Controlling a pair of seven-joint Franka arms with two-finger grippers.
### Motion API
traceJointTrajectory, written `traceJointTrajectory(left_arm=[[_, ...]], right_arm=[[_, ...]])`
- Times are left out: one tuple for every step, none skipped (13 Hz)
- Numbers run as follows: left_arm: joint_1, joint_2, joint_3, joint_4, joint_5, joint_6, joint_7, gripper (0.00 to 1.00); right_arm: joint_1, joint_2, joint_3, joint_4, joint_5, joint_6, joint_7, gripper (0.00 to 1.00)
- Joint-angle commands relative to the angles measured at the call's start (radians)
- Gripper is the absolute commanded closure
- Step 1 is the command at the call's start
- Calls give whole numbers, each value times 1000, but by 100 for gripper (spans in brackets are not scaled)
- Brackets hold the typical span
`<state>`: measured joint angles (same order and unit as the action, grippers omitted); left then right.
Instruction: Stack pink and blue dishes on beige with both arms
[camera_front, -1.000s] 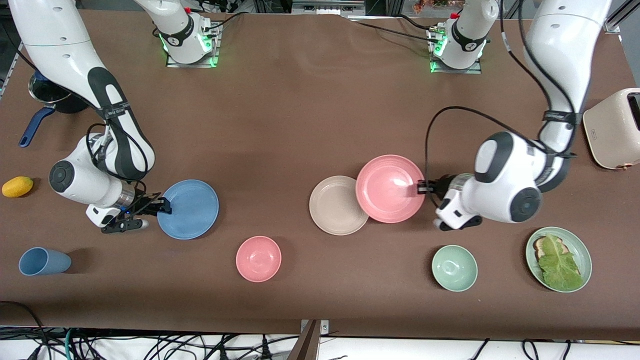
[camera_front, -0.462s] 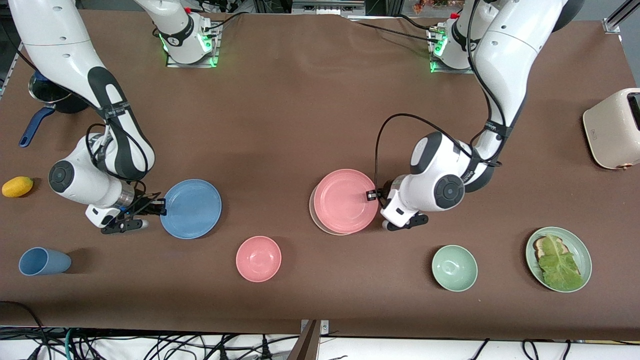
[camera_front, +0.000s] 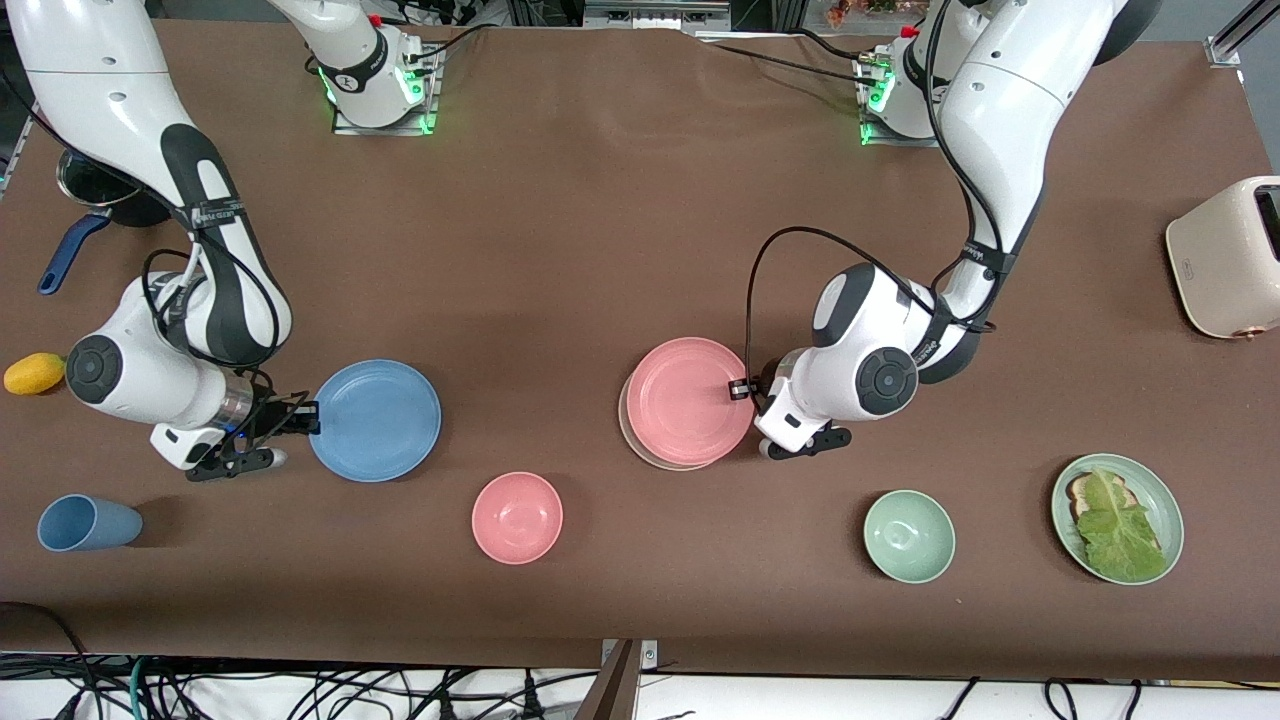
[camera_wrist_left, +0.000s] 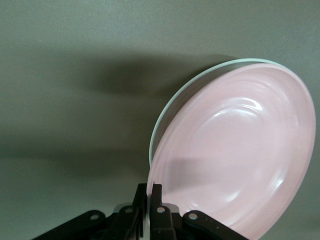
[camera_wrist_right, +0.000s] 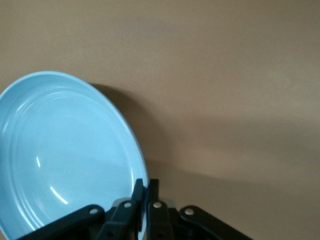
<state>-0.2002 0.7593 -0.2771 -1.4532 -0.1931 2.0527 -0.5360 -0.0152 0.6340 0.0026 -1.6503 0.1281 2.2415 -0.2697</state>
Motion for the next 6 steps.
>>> traceJointTrajectory(left_arm=[[-4,8,4,20,18,0,2,13],[-1,3,4,20,20,0,-1,0],[2,-5,4,20,20,-2,-4,0],[8,-9,9,22,20,-5,-1,0],[15,-17,12,22,21,-11,-1,0],[33,-29,12,22,24,-12,1,0]], right_arm=[[27,6,-1,122,-30,-143,60,100],[38,6,-1,153,-31,-178,70,100],[47,3,-1,174,-39,-212,89,100],[66,1,-1,207,-51,-248,111,100],[79,1,-1,245,-54,-293,138,100],[95,3,-1,277,-55,-336,170,100]])
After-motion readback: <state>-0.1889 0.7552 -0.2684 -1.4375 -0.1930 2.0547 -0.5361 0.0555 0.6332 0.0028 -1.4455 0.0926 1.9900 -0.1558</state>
